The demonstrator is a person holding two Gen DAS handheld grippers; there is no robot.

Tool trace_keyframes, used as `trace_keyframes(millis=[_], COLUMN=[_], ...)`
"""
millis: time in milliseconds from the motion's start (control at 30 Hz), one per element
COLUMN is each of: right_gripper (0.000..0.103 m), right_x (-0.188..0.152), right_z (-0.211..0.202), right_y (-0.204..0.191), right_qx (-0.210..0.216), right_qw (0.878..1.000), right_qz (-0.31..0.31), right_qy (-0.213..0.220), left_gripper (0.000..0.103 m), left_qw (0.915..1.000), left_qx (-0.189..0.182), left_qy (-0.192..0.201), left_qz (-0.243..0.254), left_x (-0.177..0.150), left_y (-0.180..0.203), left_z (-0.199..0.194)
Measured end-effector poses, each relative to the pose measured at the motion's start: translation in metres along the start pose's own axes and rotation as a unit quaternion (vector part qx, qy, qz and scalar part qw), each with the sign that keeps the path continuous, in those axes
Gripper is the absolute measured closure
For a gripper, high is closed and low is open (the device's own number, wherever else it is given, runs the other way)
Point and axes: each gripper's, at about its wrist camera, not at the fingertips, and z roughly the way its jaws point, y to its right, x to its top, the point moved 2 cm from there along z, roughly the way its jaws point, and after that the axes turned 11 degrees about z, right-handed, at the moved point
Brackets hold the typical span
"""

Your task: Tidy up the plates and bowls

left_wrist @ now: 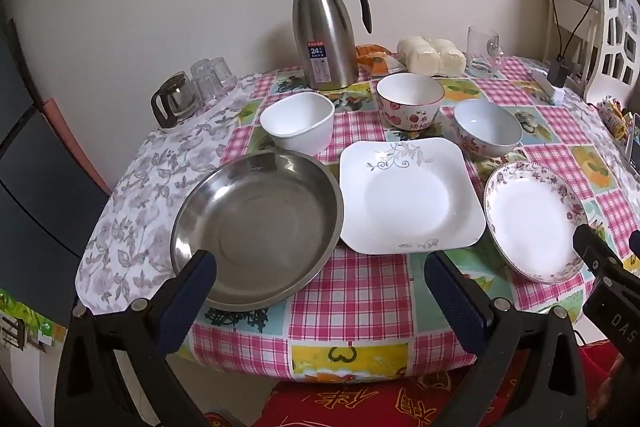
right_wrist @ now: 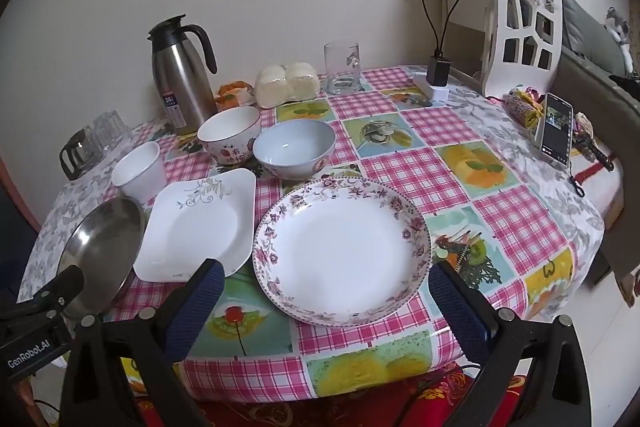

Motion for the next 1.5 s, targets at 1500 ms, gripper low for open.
trace_keyframes(millis=[1500], right_gripper=[0.0], right_x=[0.002], right_z=[-0.002], right_y=[0.008], right_qx=[0.003], right_qw=[1.0], right_qz=[0.023], right_qy=[0.002], left_gripper=[0.0], left_qw=[0.9996], left_qx=[0.013], left_qy=[0.025], left_qz=[-0.004], left_x=[-0.017], left_y=[0.004], left_z=[-0.004])
